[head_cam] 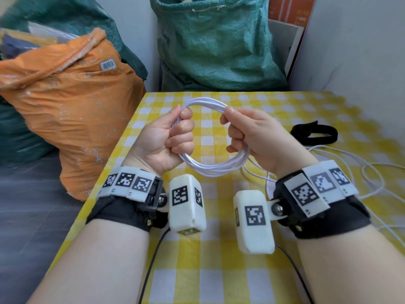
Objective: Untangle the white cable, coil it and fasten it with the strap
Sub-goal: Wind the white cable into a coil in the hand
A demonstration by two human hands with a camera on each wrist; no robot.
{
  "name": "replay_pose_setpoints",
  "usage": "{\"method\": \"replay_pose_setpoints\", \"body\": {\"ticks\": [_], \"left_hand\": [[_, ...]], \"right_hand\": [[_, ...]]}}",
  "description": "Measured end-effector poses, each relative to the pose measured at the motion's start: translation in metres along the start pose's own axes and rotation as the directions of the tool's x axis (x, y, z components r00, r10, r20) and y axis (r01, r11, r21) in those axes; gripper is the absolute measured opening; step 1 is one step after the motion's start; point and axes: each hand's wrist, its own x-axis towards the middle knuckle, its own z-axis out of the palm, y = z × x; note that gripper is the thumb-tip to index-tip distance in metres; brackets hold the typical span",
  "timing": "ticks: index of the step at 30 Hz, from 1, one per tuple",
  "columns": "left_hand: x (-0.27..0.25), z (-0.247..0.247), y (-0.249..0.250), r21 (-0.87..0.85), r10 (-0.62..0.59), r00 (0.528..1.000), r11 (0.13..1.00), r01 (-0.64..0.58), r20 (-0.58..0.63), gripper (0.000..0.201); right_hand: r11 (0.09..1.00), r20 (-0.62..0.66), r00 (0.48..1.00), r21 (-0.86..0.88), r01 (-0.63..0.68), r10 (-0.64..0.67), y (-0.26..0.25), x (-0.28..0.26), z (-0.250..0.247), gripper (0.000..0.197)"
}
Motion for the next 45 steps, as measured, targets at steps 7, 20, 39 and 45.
{"method": "replay_pose_setpoints", "body": {"ticks": [7,20,39,45], "left_hand": [[0.000,0.002,-0.005,0.048,0.036,0.999,0.998,-0.036,-0.008,0.032],[-0.004,0.015,-0.004,0.539,-0.119,0.983,0.823,0.177,-0.140,0.034],[0.015,0.009,-0.008,-0.030,0.275,0.932,0.957,-0.290,-0.236,0.041],[0.013,0.013,-0.010,0.022,0.188,0.955,0.982,-0.188,-0.230,0.040]], "right_hand": [[0.923,-0.037,0.995,0.377,-0.071,0.092,-0.004,0.003,-0.005,0.031],[0.986,0.038,0.986,-0.047,-0.158,0.160,-0.003,0.000,-0.010,0.030],[0.863,0.140,0.907,0.278,-0.421,0.397,0.004,0.001,-0.004,0.028],[0.805,0.020,0.911,0.461,-0.374,0.412,0.001,0.000,-0.003,0.021]]}}
